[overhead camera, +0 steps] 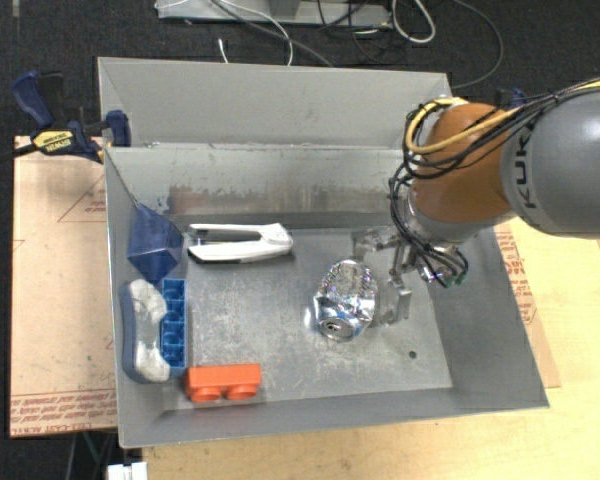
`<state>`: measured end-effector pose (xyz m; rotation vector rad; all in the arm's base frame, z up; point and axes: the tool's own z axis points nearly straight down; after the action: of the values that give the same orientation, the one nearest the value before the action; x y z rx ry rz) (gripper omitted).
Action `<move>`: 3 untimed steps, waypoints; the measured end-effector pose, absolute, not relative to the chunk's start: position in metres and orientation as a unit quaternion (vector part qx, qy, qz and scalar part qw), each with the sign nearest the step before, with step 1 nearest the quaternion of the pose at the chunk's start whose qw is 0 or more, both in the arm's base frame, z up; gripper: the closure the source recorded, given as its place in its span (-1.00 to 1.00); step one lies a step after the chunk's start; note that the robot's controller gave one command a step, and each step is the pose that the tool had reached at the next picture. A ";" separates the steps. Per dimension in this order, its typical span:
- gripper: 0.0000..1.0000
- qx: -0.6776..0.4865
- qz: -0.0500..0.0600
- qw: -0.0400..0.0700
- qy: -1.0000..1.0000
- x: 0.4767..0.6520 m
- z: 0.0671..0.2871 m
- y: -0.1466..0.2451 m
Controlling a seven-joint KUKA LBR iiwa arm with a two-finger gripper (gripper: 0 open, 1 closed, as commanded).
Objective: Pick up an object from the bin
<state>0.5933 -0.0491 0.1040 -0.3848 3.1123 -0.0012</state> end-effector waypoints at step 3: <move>-1.00 -0.191 0.001 0.005 0.982 0.596 0.088 -0.027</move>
Offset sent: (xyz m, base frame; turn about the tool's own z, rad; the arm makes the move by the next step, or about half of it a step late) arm -0.0327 0.0153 -0.0331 0.0630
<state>0.5960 -0.0270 0.0881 -0.5994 3.0738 0.0022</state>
